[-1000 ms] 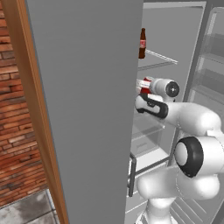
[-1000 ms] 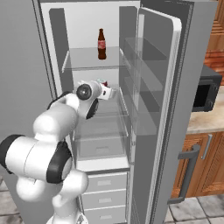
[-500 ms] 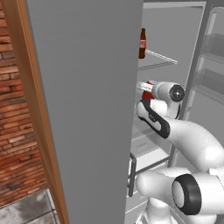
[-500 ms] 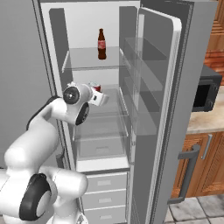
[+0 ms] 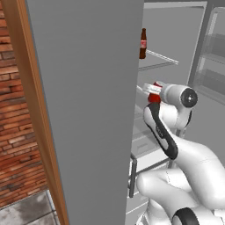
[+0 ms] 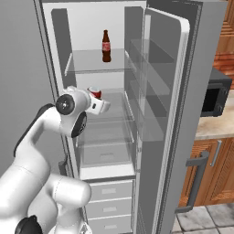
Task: Open the fridge, grab two sodas, and place both sodas inside the bowl with ice on the dining counter.
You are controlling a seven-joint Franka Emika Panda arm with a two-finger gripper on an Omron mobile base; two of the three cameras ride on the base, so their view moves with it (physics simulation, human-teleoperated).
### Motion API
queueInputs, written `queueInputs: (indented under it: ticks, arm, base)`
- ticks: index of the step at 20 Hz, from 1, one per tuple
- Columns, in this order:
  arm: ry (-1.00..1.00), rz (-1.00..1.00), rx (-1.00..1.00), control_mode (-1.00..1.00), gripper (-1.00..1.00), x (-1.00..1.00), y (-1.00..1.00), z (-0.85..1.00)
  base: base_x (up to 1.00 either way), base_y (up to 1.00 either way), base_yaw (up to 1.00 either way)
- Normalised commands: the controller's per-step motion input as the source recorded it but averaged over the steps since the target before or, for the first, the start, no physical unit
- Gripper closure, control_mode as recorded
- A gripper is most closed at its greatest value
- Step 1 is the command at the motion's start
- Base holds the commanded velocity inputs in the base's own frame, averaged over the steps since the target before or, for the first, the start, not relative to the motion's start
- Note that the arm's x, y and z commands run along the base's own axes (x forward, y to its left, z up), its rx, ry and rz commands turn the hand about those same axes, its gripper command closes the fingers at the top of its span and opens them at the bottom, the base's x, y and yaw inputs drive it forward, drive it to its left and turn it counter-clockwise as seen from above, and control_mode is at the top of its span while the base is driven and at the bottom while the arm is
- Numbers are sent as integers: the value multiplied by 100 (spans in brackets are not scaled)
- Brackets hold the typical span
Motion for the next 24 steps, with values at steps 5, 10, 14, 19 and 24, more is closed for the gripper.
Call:
queueInputs:
  ticks: [5,10,14,19,24]
  arm:
    - [11,0,1,-100,100,-55,-2,41]
    - [15,0,2,-100,100,-64,0,12]
    - [10,0,1,-100,100,-80,0,0]
    - [7,0,0,-100,100,-86,0,0]
    - [0,0,0,-100,100,-60,5,4]
  base:
    - [0,0,0]
    - [0,0,0]
    - [0,0,0]
    - [0,0,0]
    - [0,0,0]
